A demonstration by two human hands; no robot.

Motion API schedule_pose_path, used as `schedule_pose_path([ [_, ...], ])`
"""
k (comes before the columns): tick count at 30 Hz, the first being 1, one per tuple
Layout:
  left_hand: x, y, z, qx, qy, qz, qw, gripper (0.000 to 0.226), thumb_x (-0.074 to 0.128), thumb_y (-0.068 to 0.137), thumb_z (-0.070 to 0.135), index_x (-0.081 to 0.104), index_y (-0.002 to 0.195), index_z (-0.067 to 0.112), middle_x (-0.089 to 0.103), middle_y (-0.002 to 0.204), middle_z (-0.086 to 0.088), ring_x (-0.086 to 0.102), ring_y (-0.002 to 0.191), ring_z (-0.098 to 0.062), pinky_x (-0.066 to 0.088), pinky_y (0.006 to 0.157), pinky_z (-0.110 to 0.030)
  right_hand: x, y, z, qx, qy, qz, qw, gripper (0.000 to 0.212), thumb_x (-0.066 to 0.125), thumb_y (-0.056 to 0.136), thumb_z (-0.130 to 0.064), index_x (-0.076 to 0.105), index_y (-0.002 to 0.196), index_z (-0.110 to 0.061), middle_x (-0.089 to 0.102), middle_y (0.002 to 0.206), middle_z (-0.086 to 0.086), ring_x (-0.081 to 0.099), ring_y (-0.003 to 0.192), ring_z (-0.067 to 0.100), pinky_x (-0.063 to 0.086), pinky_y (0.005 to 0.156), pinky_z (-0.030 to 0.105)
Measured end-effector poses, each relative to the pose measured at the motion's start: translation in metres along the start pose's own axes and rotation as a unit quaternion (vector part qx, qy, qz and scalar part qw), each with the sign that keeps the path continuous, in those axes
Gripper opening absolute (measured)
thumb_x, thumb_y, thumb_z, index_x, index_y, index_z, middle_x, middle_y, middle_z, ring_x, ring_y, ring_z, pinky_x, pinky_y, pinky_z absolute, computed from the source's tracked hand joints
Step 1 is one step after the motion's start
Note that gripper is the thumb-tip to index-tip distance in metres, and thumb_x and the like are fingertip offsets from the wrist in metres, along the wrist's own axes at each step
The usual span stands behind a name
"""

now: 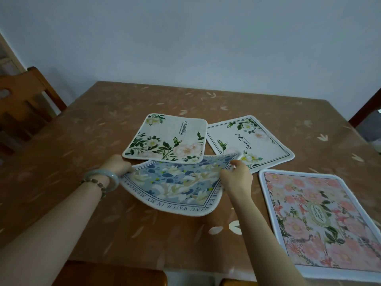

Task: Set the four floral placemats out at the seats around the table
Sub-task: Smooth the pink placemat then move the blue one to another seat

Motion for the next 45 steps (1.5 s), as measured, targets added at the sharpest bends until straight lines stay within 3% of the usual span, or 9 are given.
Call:
schedule_pose_path([
  [3,-0.01,-0.005,0.003,0.012,-0.045,0.008,0.999,0.014,0.065,0.084,0.008,0.061,0.079,-0.005,0.062,0.073,-0.018,0.057,0.062,-0.028,0.043,0.056,-0.032,-0.013,-0.007,-0.007,-0.014,-0.002,0.009,1.0,0.056,0.056,0.081,-0.009,0.048,0.137,-0.01,0.06,0.126,0.017,0.065,0.09,0.028,0.052,0.073,0.033],
  [6,-0.013,-0.014,0.006,0.024,-0.005,-0.002,1.0,0.021,0.064,0.083,0.008,0.052,0.066,0.003,0.051,0.062,-0.011,0.045,0.05,-0.022,0.035,0.049,-0.029,-0.021,-0.016,-0.013,-0.038,0.01,0.012,0.999,0.056,0.053,0.082,-0.005,0.049,0.136,-0.012,0.061,0.126,0.016,0.065,0.086,0.027,0.048,0.059,0.028],
  [9,-0.002,-0.021,0.004,0.024,0.062,-0.005,0.998,0.026,0.062,0.084,0.007,0.047,0.061,0.006,0.046,0.062,-0.009,0.04,0.053,-0.021,0.03,0.05,-0.028,-0.029,-0.024,-0.01,-0.051,0.025,0.02,0.998,0.053,0.05,0.081,-0.001,0.054,0.132,-0.016,0.061,0.126,0.014,0.066,0.091,0.031,0.056,0.067,0.034],
  [14,0.041,-0.016,0.011,0.127,0.085,0.022,0.988,0.018,0.052,0.092,0.013,0.066,0.084,0.005,0.063,0.08,-0.007,0.048,0.067,-0.02,0.038,0.058,-0.028,-0.032,-0.018,0.003,-0.062,0.079,0.033,0.994,0.052,0.049,0.081,0.003,0.059,0.125,-0.022,0.064,0.11,0.005,0.058,0.064,0.004,0.04,0.038,0.009],
  [20,0.082,0.002,0.045,0.318,0.147,0.096,0.932,0.034,0.068,0.086,0.025,0.064,0.116,0.01,0.063,0.115,-0.005,0.057,0.106,-0.021,0.047,0.088,-0.032,-0.028,-0.001,0.019,-0.062,0.098,0.033,0.993,0.052,0.044,0.081,0.006,0.063,0.116,-0.027,0.062,0.089,-0.013,0.062,0.063,0.007,0.059,0.056,0.037],
  [27,0.109,0.03,0.043,0.352,0.318,0.132,0.871,0.046,0.061,0.09,0.039,0.054,0.128,0.015,0.058,0.124,-0.004,0.053,0.114,-0.023,0.048,0.088,-0.035,-0.021,0.011,0.04,-0.095,0.079,0.011,0.992,0.048,0.046,0.086,0.003,0.065,0.112,-0.032,0.063,0.079,-0.018,0.065,0.071,0.028,0.055,0.057,0.05],
  [34,0.112,0.033,0.043,0.419,0.326,0.179,0.828,0.019,0.065,0.09,0.017,0.067,0.081,0.0,0.061,0.087,-0.016,0.06,0.078,-0.034,0.049,0.058,-0.04,-0.023,0.021,0.061,-0.111,0.1,0.011,0.989,0.045,0.054,0.088,0.0,0.066,0.116,-0.033,0.069,0.105,-0.006,0.068,0.088,0.011,0.06,0.074,0.041],
  [41,0.11,0.059,0.063,0.303,0.372,0.214,0.851,0.023,0.055,0.092,0.005,0.057,0.07,0.004,0.06,0.07,-0.015,0.055,0.064,-0.031,0.038,0.052,-0.037,-0.018,0.026,0.057,-0.117,0.161,0.013,0.98,0.044,0.054,0.089,0.001,0.066,0.113,-0.035,0.069,0.111,-0.005,0.069,0.076,0.009,0.061,0.068,0.036],
  [45,0.106,0.064,0.066,0.24,0.425,0.195,0.851,0.011,0.052,0.091,0.002,0.061,0.087,0.006,0.067,0.083,-0.012,0.065,0.078,-0.03,0.042,0.06,-0.035,-0.027,0.027,0.056,-0.116,0.185,0.015,0.976,0.044,0.053,0.09,0.005,0.066,0.112,-0.031,0.068,0.109,-0.004,0.068,0.075,-0.001,0.057,0.06,0.02],
])
Point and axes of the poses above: each hand's wrist, its own y-axis towards the middle knuckle, its own x-axis out of the palm, z = x × y, the point moved 3 cm from there along y, towards the middle knuckle
